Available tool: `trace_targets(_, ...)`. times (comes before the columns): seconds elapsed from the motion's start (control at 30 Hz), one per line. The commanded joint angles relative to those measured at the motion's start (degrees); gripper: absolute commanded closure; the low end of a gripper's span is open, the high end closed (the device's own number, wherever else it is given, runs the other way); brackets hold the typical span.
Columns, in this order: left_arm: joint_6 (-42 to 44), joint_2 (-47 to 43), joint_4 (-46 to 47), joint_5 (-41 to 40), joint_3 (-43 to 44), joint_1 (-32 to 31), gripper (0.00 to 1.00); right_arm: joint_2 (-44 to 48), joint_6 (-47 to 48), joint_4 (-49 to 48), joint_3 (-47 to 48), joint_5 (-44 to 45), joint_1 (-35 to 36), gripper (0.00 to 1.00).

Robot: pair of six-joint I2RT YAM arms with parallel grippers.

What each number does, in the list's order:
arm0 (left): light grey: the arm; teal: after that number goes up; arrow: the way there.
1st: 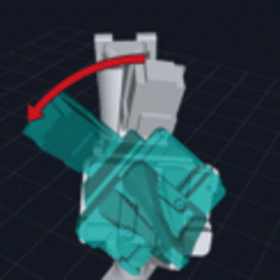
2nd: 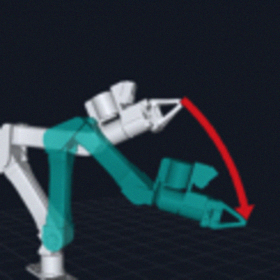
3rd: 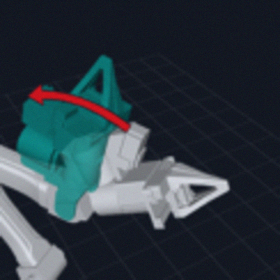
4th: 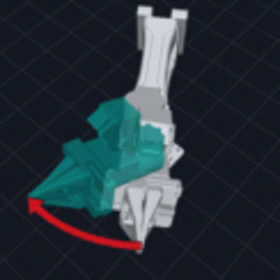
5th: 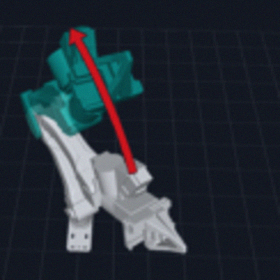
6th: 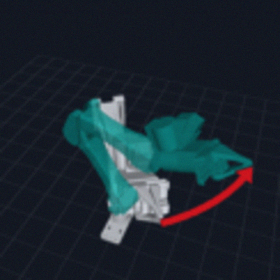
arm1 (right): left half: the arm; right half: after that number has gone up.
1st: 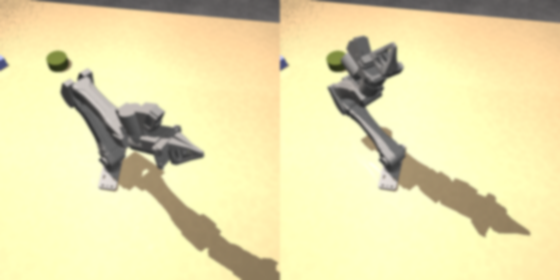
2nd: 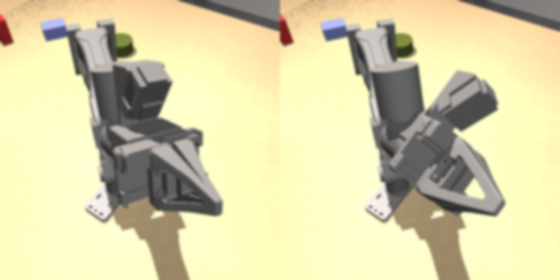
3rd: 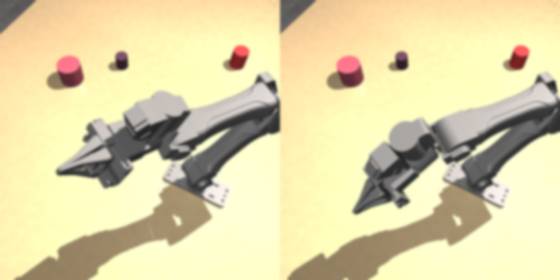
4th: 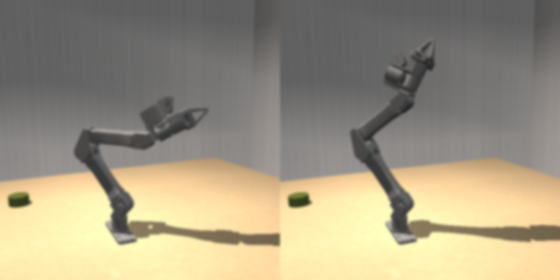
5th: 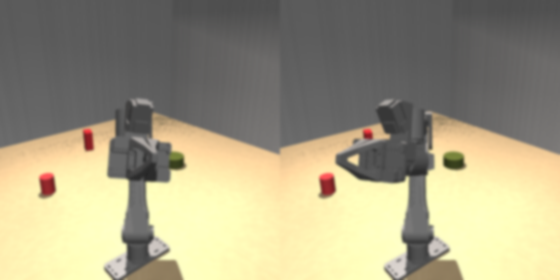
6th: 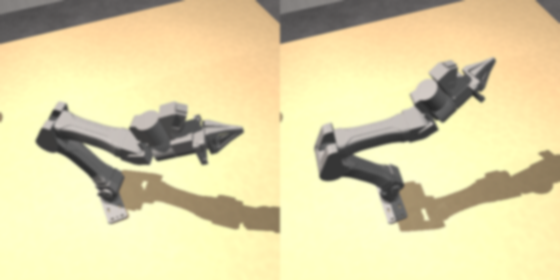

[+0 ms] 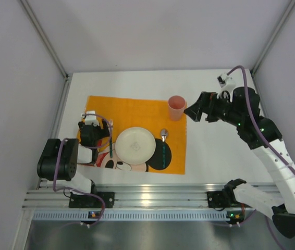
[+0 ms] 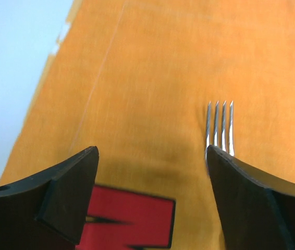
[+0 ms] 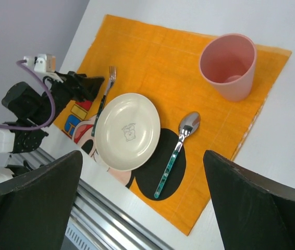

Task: Set the dinner table for one person

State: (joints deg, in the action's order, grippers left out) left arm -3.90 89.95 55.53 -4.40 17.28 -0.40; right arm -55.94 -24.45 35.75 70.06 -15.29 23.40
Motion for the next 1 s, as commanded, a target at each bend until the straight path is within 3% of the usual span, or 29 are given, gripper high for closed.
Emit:
trace_targets(0.0, -0.84, -0.82, 10.44, 0.46, -0.08, 1.28, 0.09, -0.04, -0.07, -3.57, -2.20, 2.01, -0.20, 0.00)
trace_targets(0.03, -0.93, 0.04, 7.00, -0.42, 0.64, 0.76, 0.08, -0.04, -1.90, -4.01, -4.30, 3.50, -0.28, 0.00)
trace_targets(0.07, 1.07, 0.74, 8.36, -2.61, 0.74, 0.58, 0.03, 0.13, -3.40, -4.37, -5.71, 5.16, -0.28, 0.00)
trace_targets(0.17, 1.26, 0.75, 10.39, -2.80, -0.14, -1.35, 0.02, -0.04, -8.33, -4.54, -10.72, 14.65, -0.20, 0.00)
trace_targets(0.3, 1.18, 0.66, 9.69, -2.89, 0.12, -1.35, 0.02, -0.30, -5.71, -7.18, -16.78, 19.50, -0.28, 0.00)
trace_targets(0.53, 1.18, 0.66, 9.60, -2.80, 0.12, -1.35, 0.02, -3.12, 0.62, -7.53, -21.45, 17.15, -0.28, 0.00)
trace_targets(0.67, 1.18, 0.66, 9.60, -2.89, 0.12, -1.35, 0.02, -2.68, -0.77, -8.58, -24.09, 15.29, -0.55, 0.00)
trace_targets(0.97, 1.18, 0.66, 9.60, -2.80, 0.12, -1.35, 0.02, 8.29, -1.74, -10.44, -28.66, 18.71, -0.63, 0.00)
